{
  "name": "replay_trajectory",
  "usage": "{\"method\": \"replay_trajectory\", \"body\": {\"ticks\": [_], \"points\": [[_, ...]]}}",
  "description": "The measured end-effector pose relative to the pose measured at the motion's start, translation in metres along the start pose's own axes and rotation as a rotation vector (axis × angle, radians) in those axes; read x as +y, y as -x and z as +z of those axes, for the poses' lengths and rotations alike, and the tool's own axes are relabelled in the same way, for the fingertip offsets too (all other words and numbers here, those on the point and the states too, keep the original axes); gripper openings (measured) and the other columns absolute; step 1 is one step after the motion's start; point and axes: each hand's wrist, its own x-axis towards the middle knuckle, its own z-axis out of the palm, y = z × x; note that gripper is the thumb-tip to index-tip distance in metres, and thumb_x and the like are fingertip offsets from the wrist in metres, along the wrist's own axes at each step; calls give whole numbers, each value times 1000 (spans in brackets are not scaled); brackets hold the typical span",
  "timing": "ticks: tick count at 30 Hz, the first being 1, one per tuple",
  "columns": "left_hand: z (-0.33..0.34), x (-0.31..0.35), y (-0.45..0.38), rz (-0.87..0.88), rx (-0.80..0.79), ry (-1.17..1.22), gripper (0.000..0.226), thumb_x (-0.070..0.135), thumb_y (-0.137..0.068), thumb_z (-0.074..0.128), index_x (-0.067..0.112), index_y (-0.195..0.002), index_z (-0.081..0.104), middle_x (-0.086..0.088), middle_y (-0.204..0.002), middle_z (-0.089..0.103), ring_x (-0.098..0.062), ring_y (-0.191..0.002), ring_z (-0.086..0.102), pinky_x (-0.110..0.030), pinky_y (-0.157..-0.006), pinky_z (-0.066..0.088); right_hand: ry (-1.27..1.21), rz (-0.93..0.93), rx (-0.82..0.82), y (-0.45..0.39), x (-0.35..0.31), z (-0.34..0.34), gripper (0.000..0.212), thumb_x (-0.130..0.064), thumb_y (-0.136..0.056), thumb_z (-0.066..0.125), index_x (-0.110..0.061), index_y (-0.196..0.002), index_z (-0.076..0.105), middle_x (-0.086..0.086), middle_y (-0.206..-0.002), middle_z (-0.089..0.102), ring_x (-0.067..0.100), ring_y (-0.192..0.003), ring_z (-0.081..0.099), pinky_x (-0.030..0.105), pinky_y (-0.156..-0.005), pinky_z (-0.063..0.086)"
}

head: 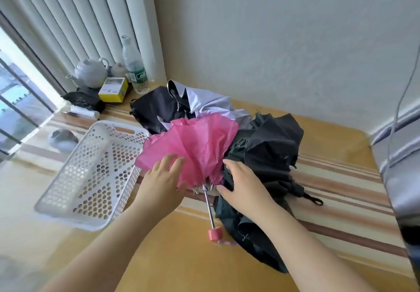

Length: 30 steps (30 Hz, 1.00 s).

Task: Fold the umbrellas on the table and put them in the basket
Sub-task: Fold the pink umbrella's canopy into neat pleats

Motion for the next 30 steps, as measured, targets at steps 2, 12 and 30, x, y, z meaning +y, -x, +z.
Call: {"method": "replay_trajectory", "body": {"ticks": [2, 12, 30], "points": [[-2, -4, -1, -89, -33, 36, 58, 21, -84, 62, 14, -138, 43, -13, -145, 37, -36, -127, 43, -49, -94, 47, -30, -9, 25, -18, -11, 6, 70, -34, -93, 60, -12, -150, 25, 5, -148, 37, 20, -138, 31, 29, -112, 28], [23, -36, -16, -161, -213, 144, 64, 13, -86, 52, 19, -145, 28, -6, -154, 21, -31, -134, 36, -42, -102, 42, -21, 395, -60, -104, -45, 60, 85, -47, -84, 68, 3, -138, 27, 21, -138, 40, 37, -126, 45, 42, -99, 43], [48, -53, -23, -154, -416, 104, 63, 23, -97, 42, 37, -150, 12, 8, -160, 3, -13, -147, 5, -45, -117, 18, 172, 396, -8, -125, -36, 90, 29, -26, -93, 59, -5, -112, 59, 13, -112, 66, 32, -105, 64, 36, -79, 52]]}}
